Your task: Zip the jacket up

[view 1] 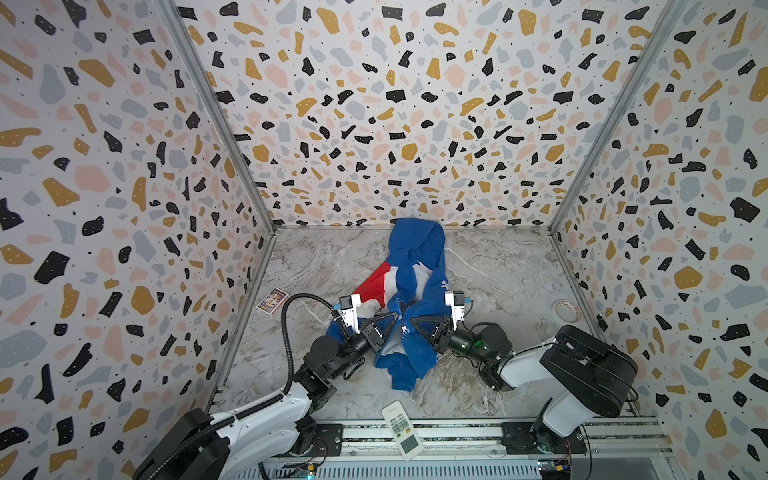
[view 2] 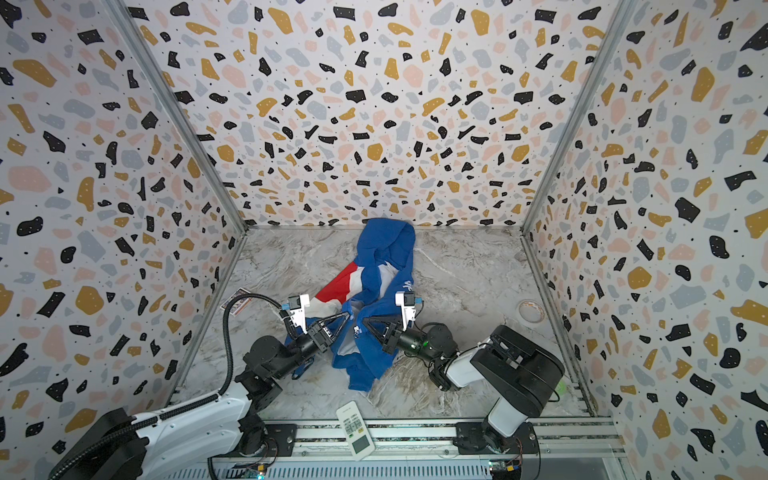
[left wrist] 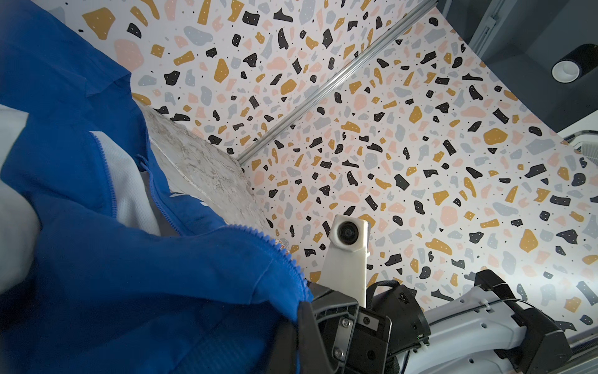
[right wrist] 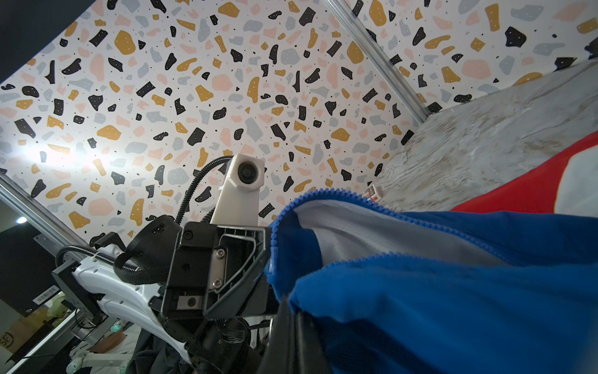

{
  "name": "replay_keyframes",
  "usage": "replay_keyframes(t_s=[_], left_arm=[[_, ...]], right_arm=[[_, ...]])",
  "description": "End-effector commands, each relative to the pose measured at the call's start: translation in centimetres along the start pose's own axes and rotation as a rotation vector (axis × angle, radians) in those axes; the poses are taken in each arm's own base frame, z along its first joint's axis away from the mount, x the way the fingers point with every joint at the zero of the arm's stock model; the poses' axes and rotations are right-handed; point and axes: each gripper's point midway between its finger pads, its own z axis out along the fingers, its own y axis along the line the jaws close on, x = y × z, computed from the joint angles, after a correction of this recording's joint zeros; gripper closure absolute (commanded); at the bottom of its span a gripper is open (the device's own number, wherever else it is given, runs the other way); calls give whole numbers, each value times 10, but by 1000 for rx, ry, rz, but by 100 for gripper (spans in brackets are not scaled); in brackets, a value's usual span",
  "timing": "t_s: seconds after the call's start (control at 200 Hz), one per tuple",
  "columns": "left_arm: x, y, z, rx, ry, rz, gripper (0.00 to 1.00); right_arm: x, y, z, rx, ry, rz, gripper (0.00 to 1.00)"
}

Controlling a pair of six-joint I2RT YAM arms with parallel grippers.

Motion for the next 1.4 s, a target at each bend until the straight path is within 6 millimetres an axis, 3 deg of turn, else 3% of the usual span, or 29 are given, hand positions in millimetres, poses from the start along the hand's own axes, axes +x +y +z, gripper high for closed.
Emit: replay_keyframes(t_s=[0.0, 0.676, 1.397], left_arm=[[-12, -20, 0, 68, -50, 25, 100], [-8, -19, 4, 17, -38, 57, 100], [-15, -24, 1, -1, -60, 78, 100]], right_arm=[[-55, 66, -7, -227, -220, -150, 100], [-66, 71, -6, -221, -273, -190, 100], [-59, 49, 3, -131, -244, -175, 100]])
